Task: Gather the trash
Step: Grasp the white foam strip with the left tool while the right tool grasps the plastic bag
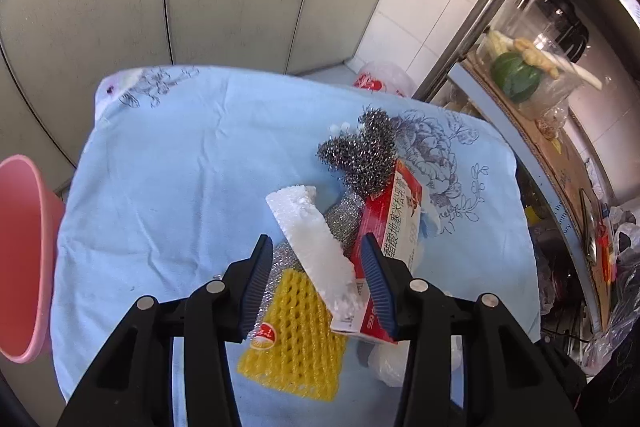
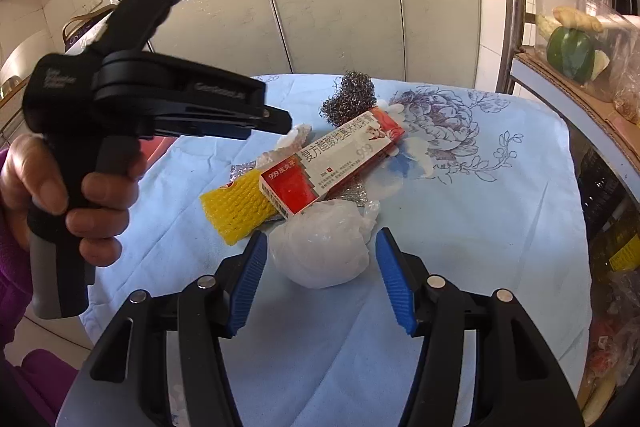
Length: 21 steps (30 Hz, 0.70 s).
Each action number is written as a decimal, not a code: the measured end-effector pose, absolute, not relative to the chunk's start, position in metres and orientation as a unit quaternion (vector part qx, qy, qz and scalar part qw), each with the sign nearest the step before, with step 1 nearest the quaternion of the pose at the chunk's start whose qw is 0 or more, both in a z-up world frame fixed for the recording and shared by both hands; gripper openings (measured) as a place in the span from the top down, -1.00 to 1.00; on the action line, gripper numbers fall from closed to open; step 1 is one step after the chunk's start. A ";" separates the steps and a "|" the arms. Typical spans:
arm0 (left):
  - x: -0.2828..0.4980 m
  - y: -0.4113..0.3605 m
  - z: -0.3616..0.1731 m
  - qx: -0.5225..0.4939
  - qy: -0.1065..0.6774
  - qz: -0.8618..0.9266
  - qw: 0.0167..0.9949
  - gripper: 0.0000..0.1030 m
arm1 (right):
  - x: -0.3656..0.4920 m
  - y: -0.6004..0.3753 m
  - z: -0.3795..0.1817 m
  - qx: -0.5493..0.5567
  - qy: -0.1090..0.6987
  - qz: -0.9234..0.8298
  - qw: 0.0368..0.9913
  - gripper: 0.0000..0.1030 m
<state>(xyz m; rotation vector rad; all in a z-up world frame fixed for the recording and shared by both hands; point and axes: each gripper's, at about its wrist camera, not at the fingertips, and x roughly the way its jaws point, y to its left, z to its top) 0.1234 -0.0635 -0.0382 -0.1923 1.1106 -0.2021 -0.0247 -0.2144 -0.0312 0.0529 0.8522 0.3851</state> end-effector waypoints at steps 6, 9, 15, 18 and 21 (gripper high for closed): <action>0.137 -0.067 -0.057 -0.110 0.560 -0.086 0.816 0.26 | -0.019 -0.218 -0.040 0.042 0.428 0.190 0.882 -0.11; 0.140 -0.064 -0.065 -0.127 0.573 -0.081 0.806 0.36 | -0.016 -0.216 -0.041 0.044 0.434 0.193 0.879 -0.11; 0.135 -0.058 -0.061 -0.137 0.565 -0.087 0.809 0.49 | -0.010 -0.211 -0.048 0.039 0.444 0.189 0.875 -0.11; 0.131 -0.055 -0.054 -0.139 0.556 -0.092 0.815 0.49 | -0.007 -0.212 -0.053 0.044 0.452 0.188 0.871 -0.05; 0.123 -0.050 -0.045 -0.133 0.540 -0.095 0.825 0.49 | -0.008 -0.214 -0.055 0.053 0.455 0.189 0.869 0.32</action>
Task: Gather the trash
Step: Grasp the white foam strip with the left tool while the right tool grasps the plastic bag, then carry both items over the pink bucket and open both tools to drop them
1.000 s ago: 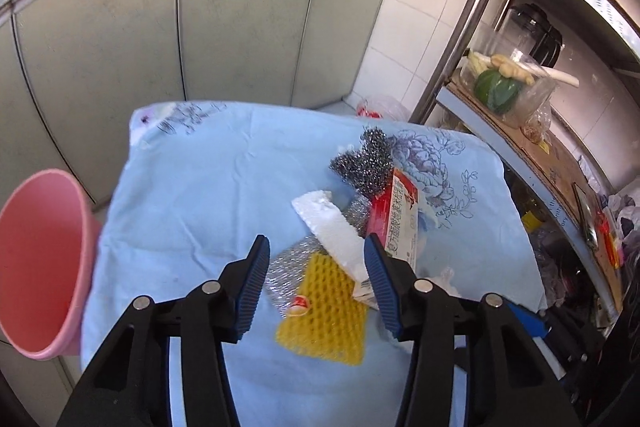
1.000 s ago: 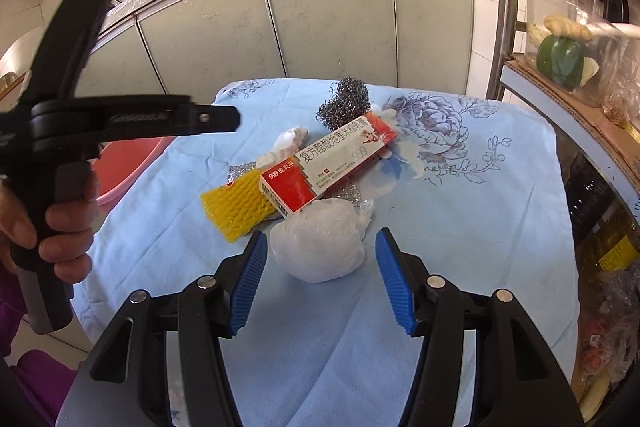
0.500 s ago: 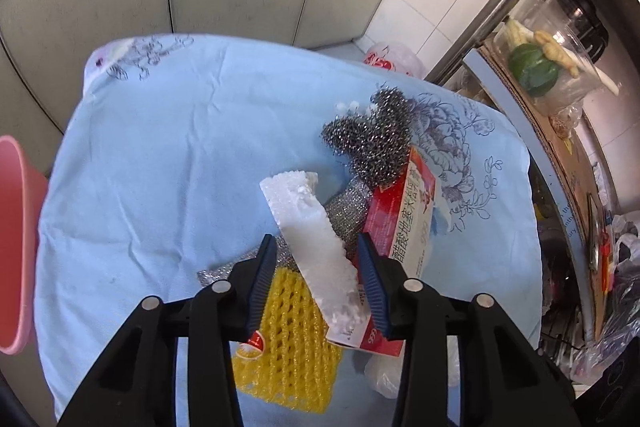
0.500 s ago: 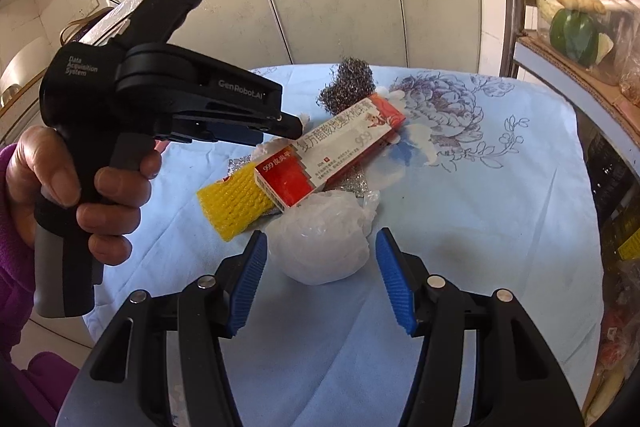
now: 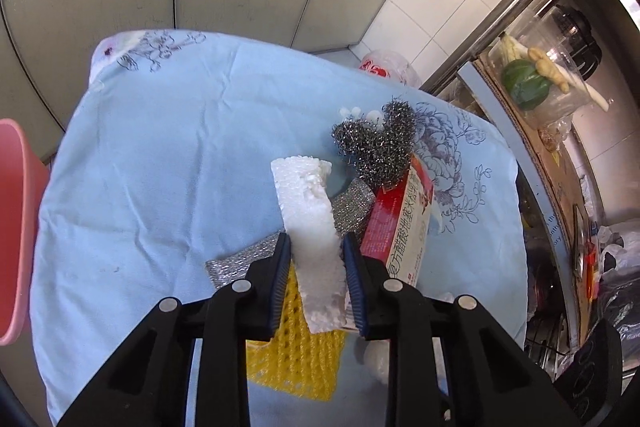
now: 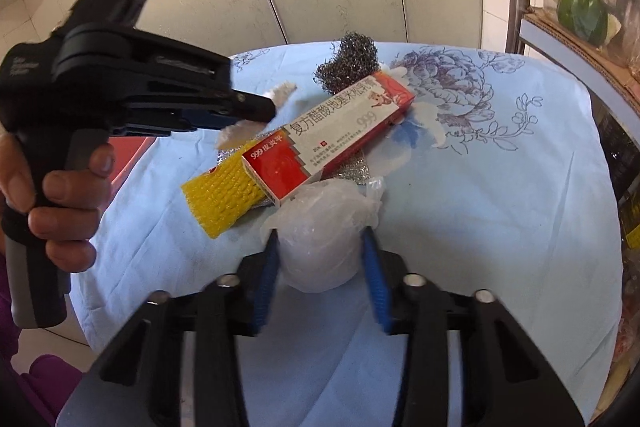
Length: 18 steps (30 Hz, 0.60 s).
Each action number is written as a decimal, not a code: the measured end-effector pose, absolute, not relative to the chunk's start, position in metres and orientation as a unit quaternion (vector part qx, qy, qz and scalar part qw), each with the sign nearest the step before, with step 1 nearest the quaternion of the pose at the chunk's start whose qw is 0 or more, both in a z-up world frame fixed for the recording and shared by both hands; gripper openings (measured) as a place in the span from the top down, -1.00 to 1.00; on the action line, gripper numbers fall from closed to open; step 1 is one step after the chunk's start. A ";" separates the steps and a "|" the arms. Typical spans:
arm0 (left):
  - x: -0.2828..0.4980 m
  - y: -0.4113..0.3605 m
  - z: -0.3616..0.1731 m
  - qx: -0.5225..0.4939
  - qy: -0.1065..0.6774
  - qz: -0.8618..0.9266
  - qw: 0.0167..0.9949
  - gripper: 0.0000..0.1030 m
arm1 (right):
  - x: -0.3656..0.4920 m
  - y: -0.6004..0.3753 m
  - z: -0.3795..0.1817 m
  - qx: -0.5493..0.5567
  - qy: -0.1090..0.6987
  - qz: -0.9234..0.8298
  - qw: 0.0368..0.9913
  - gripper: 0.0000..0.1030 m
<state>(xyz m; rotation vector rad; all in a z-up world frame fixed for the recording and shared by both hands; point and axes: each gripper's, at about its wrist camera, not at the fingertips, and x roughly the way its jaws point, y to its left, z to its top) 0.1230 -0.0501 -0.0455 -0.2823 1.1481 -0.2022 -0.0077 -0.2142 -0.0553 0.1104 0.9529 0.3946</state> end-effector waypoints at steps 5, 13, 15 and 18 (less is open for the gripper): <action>0.106 -0.039 -0.029 -0.137 0.510 -0.103 0.843 0.50 | -0.016 -0.219 -0.050 0.057 0.449 0.181 0.873 0.48; 0.072 -0.024 -0.001 -0.102 0.442 -0.094 0.886 0.49 | -0.030 -0.238 -0.029 0.053 0.425 0.143 0.892 0.48; 0.067 -0.022 0.001 -0.097 0.431 -0.090 0.892 0.49 | -0.032 -0.240 -0.024 0.053 0.420 0.134 0.896 0.48; 0.056 -0.015 0.008 -0.091 0.414 -0.088 0.902 0.49 | -0.030 -0.238 -0.013 0.050 0.409 0.131 0.902 0.48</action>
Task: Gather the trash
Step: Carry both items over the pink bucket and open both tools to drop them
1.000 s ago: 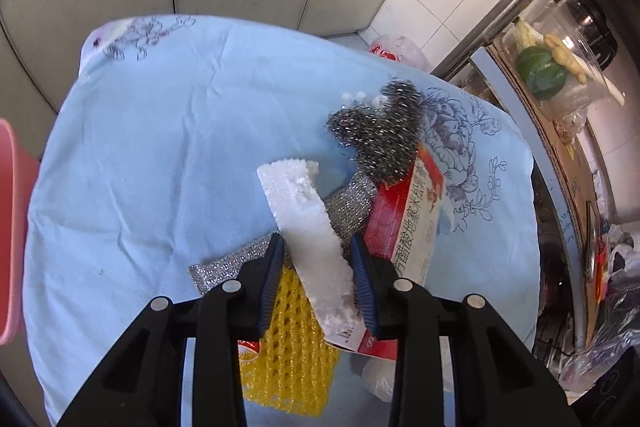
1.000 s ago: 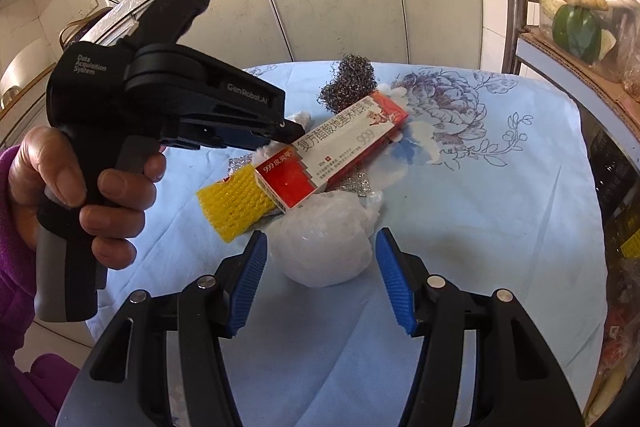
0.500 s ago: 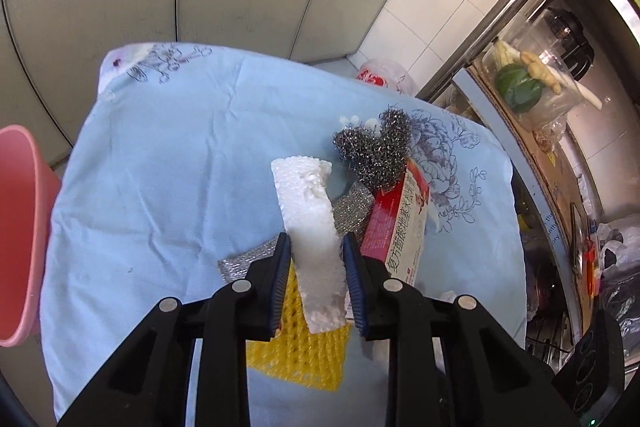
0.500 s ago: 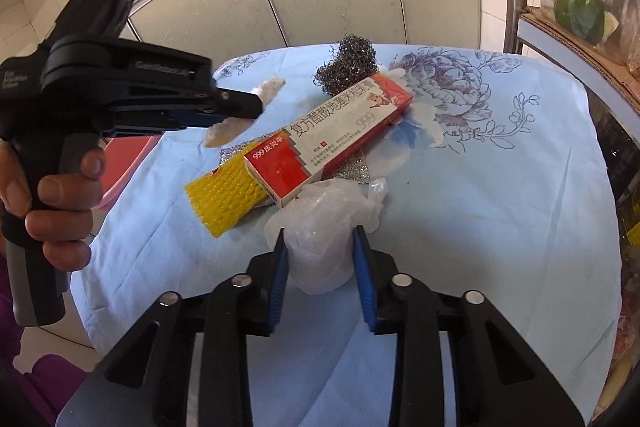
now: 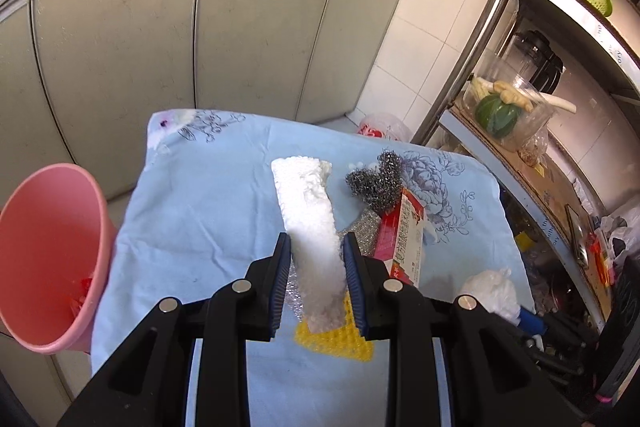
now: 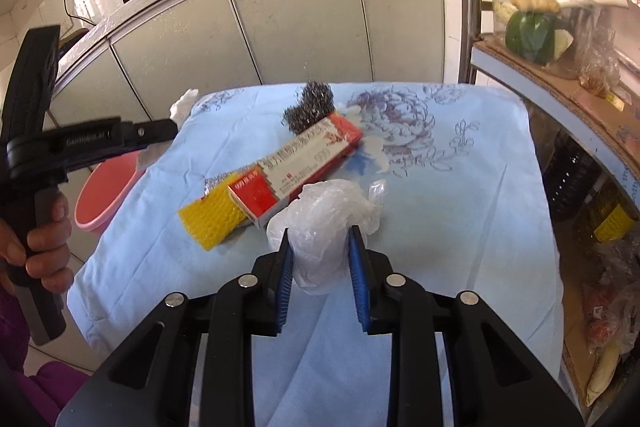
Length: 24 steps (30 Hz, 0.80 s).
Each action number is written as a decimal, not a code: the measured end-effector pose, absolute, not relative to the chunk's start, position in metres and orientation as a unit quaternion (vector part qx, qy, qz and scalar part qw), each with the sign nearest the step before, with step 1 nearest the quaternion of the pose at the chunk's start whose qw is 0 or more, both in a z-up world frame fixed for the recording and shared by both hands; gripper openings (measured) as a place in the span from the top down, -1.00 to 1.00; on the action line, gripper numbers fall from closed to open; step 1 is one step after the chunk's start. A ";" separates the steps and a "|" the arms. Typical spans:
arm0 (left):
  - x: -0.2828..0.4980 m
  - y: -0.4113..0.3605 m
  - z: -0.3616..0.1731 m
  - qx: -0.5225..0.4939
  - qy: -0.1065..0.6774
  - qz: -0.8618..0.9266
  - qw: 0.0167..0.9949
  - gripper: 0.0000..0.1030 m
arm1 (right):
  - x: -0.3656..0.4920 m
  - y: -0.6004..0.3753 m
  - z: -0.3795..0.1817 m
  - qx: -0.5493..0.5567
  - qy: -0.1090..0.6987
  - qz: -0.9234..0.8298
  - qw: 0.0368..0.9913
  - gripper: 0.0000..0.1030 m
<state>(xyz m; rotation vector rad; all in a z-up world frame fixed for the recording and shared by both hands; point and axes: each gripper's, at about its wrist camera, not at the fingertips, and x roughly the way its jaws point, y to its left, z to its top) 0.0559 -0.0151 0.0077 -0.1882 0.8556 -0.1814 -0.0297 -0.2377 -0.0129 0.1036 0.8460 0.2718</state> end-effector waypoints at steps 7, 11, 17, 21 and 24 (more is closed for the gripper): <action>0.030 0.027 0.020 -0.082 0.371 -0.047 0.924 0.49 | -0.012 -0.192 0.018 0.018 0.377 0.180 0.908 0.48; 0.018 0.070 0.023 -0.100 0.360 -0.010 0.928 0.49 | 0.004 -0.144 0.029 0.010 0.369 0.234 0.899 0.48; -0.001 0.141 0.020 -0.130 0.350 0.062 0.926 0.49 | 0.026 -0.051 0.042 -0.016 0.359 0.318 0.877 0.48; -0.010 0.178 0.009 -0.135 0.349 0.105 0.921 0.49 | 0.034 0.011 0.040 -0.037 0.362 0.362 0.858 0.48; -0.014 0.199 -0.001 -0.138 0.352 0.130 0.917 0.49 | 0.037 0.050 0.032 -0.057 0.369 0.380 0.846 0.48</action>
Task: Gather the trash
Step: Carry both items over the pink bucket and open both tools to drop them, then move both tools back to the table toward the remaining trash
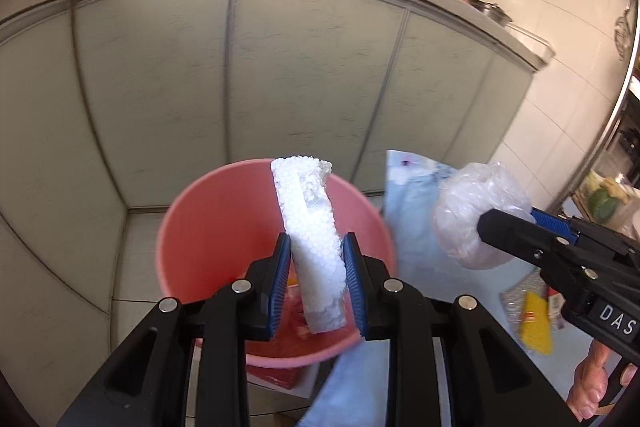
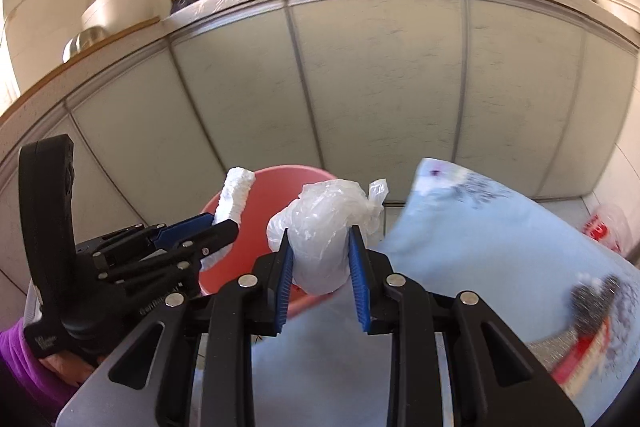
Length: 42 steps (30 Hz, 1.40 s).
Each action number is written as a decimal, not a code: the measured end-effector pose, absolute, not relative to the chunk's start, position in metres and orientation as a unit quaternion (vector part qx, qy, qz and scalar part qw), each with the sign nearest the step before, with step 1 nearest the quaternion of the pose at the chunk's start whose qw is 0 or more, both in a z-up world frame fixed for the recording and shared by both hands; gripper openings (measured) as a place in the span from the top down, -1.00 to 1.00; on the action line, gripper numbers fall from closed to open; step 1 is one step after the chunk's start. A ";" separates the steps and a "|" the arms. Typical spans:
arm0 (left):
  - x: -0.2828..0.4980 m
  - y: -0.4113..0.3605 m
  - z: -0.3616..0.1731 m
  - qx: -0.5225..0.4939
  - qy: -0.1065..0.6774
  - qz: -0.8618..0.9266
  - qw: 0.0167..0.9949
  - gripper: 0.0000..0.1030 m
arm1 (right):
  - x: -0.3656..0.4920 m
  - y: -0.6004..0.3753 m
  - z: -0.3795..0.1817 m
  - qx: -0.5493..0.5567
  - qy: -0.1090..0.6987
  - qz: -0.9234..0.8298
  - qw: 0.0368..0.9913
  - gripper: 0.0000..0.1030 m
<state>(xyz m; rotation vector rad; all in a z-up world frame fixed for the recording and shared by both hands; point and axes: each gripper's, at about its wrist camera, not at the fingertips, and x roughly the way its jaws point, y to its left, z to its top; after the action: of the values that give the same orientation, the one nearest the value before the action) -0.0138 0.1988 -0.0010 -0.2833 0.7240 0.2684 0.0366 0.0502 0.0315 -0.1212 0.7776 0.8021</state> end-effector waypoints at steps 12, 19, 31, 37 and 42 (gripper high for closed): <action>-0.017 0.242 -0.031 -0.147 0.364 0.166 0.904 0.42 | 0.065 0.118 -0.006 -0.086 0.412 0.390 0.819 0.35; -0.018 0.248 -0.028 -0.148 0.360 0.171 0.905 0.13 | 0.073 0.127 -0.009 -0.076 0.419 0.399 0.812 0.05; -0.023 0.227 -0.003 -0.143 0.328 0.138 0.923 0.12 | 0.055 0.075 0.016 -0.069 0.384 0.364 0.845 0.04; -0.017 0.192 0.008 -0.125 0.324 0.094 0.933 0.09 | 0.040 0.009 0.019 -0.061 0.386 0.294 0.872 0.03; -0.009 0.158 0.012 -0.116 0.329 0.047 0.936 0.04 | 0.034 -0.060 0.021 -0.029 0.397 0.222 0.890 -0.15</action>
<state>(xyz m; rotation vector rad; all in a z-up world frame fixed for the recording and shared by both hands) -0.0092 0.1583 0.0122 -0.2381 0.6722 0.0963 0.0339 -0.0598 0.0207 -0.0605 0.8234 0.4600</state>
